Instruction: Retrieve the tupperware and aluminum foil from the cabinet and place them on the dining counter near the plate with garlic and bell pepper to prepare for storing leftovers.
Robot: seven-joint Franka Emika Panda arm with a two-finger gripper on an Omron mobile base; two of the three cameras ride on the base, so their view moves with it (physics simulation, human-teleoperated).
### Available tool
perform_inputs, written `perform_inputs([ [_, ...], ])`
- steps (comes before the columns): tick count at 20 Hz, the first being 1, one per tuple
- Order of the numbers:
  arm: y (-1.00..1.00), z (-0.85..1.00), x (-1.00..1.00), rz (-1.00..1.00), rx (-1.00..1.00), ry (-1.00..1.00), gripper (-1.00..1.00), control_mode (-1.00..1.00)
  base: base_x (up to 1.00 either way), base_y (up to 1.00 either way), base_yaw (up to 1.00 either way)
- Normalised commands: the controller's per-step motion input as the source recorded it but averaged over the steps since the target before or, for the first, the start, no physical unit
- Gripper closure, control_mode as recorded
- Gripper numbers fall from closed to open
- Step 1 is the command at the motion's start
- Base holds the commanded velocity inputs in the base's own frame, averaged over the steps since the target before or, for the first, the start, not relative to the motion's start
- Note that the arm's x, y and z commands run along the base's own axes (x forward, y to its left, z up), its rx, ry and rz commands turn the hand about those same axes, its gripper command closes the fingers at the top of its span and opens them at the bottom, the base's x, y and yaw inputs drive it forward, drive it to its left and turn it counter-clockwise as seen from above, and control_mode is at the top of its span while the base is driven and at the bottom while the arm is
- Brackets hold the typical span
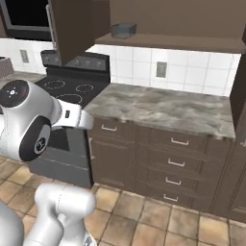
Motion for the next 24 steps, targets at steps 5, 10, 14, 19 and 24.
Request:
perform_inputs([
  [5,0.0,0.0,0.0,0.0,0.0,0.0,-1.0,1.0,1.0,-0.3,0.26],
  [10,0.0,0.0,0.0,0.0,0.0,0.0,-1.0,1.0,1.0,-0.01,0.2],
  [14,0.0,0.0,0.0,0.0,0.0,0.0,-1.0,1.0,0.98,-0.04,0.13],
  [19,0.0,0.0,0.0,0.0,0.0,0.0,-1.0,1.0,0.82,0.0,0.06],
  [24,0.0,0.0,0.0,0.0,0.0,0.0,-1.0,1.0,0.51,0.28,0.0],
])
